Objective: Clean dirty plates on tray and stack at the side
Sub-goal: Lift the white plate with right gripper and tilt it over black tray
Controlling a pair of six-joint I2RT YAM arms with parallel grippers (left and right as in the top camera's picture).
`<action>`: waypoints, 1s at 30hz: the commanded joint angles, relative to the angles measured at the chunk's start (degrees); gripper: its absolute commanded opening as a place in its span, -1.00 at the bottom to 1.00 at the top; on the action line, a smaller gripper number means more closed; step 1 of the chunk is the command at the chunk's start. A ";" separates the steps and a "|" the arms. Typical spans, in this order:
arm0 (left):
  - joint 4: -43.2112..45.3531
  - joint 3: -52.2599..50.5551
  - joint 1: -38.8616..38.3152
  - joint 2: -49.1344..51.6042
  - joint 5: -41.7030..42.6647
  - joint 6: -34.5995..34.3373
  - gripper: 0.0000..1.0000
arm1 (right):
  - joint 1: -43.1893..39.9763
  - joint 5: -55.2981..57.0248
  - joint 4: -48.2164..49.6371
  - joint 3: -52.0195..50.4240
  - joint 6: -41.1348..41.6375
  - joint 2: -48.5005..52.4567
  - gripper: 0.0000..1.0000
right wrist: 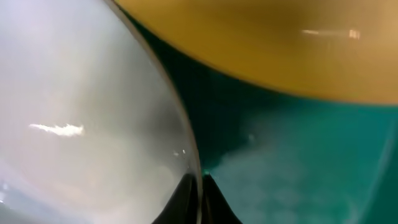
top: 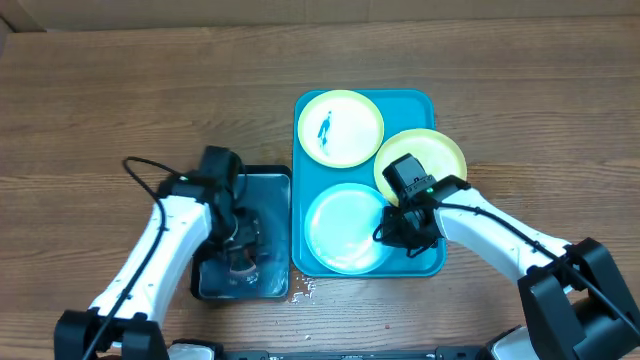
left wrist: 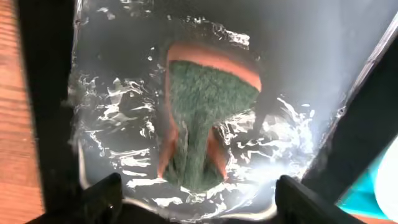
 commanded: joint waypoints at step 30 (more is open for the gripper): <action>-15.23 28.15 12.59 -18.51 3.78 7.13 1.00 | 40.30 60.94 3.89 25.46 -5.38 -0.81 -0.92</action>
